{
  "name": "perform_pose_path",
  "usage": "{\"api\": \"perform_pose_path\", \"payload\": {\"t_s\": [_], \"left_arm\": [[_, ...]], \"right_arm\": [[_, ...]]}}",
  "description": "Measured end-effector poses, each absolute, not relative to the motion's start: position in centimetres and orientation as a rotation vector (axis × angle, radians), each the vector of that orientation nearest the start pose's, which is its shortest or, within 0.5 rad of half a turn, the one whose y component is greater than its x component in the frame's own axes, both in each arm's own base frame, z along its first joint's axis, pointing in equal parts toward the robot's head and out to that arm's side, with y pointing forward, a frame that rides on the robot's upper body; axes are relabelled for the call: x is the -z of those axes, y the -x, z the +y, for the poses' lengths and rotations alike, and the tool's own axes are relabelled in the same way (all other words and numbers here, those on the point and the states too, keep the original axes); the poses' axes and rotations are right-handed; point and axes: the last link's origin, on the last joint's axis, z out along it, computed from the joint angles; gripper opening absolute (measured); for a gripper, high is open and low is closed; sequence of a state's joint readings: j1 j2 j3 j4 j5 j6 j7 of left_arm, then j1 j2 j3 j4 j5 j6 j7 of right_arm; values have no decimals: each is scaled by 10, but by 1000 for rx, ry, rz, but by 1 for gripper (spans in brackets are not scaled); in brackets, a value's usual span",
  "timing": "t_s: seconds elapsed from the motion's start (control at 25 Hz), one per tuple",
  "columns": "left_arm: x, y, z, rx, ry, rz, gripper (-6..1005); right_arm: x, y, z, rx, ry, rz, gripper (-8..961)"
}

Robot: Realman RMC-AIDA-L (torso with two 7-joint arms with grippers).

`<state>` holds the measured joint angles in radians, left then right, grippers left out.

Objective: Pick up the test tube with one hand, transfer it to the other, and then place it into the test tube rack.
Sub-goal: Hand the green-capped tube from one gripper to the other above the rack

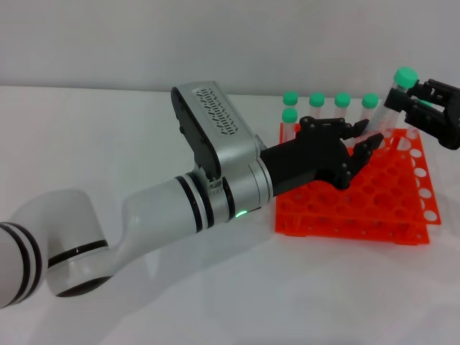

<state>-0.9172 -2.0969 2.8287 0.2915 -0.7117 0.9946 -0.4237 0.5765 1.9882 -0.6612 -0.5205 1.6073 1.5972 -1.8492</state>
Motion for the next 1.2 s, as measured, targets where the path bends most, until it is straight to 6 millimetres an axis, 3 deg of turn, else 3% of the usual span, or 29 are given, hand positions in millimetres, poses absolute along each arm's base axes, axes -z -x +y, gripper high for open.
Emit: {"api": "perform_pose_path", "payload": {"t_s": [0.08, 0.48, 1.08, 1.2], "left_arm": [[133, 123, 370, 936, 2490, -159, 281], [134, 124, 368, 932, 2497, -158, 292], [133, 137, 374, 882, 2435, -238, 307], [132, 142, 372, 870, 2413, -227, 450]], "right_arm": [[-61, -232, 365, -1202, 2378, 468, 438], [-58, -231, 365, -1200, 2379, 479, 212], [-58, -233, 362, -1207, 2381, 486, 193], [-60, -234, 362, -1215, 2364, 487, 193]]}}
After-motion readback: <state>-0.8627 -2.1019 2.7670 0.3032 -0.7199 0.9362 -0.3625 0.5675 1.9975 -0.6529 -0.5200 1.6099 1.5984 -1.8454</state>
